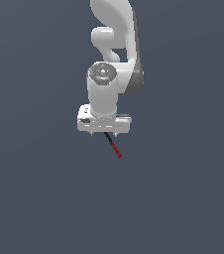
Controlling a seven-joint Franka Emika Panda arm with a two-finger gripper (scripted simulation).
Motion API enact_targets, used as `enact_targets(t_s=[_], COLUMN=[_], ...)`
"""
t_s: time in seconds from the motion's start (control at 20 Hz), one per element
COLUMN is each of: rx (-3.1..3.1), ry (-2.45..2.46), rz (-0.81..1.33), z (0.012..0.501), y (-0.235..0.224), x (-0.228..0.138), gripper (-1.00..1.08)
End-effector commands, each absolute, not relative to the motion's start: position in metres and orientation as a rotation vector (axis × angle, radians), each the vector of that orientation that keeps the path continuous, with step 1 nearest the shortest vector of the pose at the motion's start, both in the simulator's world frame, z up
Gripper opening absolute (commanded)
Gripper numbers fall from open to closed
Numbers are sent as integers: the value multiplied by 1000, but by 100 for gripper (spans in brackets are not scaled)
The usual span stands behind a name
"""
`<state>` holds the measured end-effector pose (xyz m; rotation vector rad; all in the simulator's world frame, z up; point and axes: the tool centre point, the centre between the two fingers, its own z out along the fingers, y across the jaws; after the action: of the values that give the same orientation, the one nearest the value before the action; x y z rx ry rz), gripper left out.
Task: Pick up the object and move it to a goal position.
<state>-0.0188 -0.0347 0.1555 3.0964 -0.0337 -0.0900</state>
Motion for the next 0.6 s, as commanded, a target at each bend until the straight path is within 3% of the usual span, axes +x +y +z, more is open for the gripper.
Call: enact_targets(t_s=[0.0,0.55], rx=[3096,3069], ry=[-34,-66], rz=[-90,-95], z=[155,162], y=[-35,-71], x=[-19,-20], gripper=[100,100])
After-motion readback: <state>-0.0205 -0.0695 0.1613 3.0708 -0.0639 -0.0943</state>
